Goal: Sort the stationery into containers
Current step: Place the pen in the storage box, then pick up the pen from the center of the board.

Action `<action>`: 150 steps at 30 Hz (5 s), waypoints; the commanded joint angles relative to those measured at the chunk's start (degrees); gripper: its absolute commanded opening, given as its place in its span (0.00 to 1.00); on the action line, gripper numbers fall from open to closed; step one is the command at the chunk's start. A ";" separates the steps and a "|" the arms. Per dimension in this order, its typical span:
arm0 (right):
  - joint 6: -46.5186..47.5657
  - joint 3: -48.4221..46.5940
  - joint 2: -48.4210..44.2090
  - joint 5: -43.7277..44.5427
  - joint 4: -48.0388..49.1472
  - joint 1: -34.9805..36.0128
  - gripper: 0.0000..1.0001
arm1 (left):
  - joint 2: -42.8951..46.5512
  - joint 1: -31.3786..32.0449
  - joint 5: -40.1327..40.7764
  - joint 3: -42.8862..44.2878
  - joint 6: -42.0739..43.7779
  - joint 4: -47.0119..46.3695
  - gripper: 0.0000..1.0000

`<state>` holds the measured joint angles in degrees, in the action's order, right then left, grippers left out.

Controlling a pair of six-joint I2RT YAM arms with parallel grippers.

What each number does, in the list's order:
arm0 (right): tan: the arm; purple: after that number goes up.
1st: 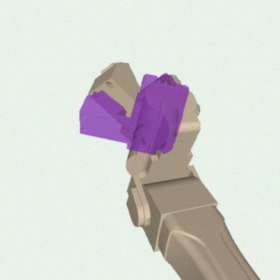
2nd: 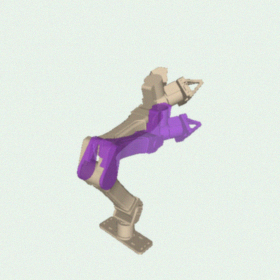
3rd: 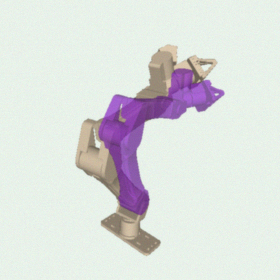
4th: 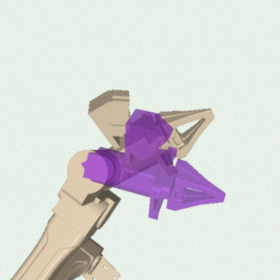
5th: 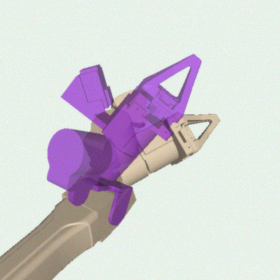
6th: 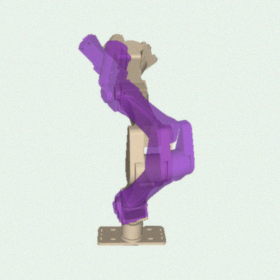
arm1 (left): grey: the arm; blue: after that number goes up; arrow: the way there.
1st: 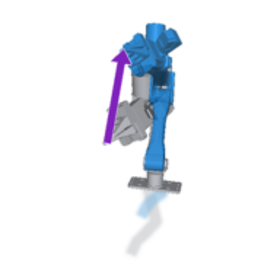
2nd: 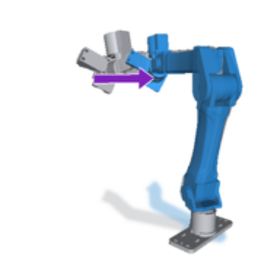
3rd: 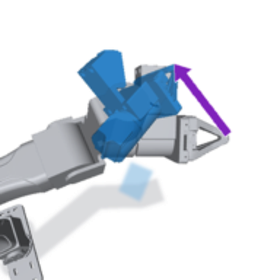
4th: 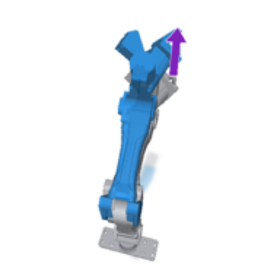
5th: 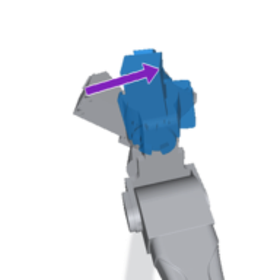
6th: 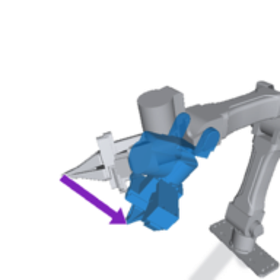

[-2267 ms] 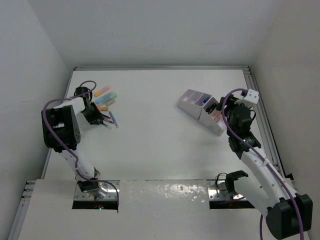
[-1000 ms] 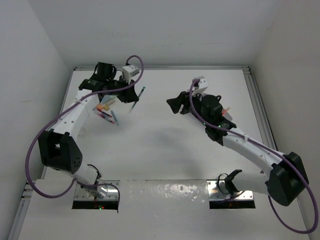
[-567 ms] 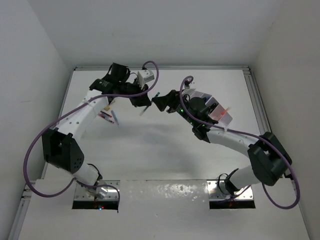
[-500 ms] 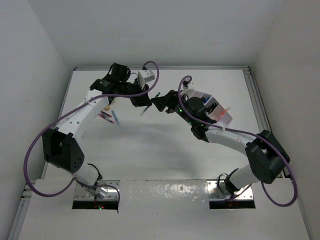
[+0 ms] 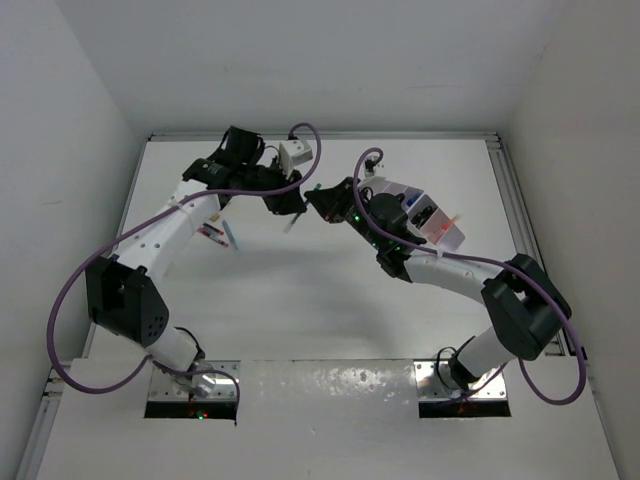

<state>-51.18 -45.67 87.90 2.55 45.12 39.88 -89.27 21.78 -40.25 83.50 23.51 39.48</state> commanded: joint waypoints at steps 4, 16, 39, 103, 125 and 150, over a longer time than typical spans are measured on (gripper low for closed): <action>2.30 3.04 -7.99 4.11 2.35 -3.39 0.00 | 0.77 -0.42 1.23 -0.27 -3.90 -2.48 1.00; 20.33 9.54 -39.62 29.57 -32.88 -19.74 0.00 | 5.51 -21.77 18.69 -12.92 -16.56 -6.35 1.00; 10.93 19.13 -28.85 32.35 -25.09 -29.77 0.00 | 4.64 -30.47 22.76 -16.80 -22.89 -8.11 0.99; 24.63 13.77 -38.50 40.96 -35.01 -18.70 0.49 | -17.16 -34.17 39.81 -17.76 -39.59 -9.16 0.21; 30.78 6.04 -35.17 25.60 -41.17 -14.49 0.49 | -3.57 -36.12 31.90 -10.06 -37.05 0.24 0.00; 7.85 -6.54 -5.98 -10.02 -3.20 -6.48 0.59 | -4.68 3.27 -1.94 11.94 -4.26 5.34 0.00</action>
<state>-40.86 -50.83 81.97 -7.05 36.32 32.71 -94.24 24.16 -39.24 92.44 19.42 46.26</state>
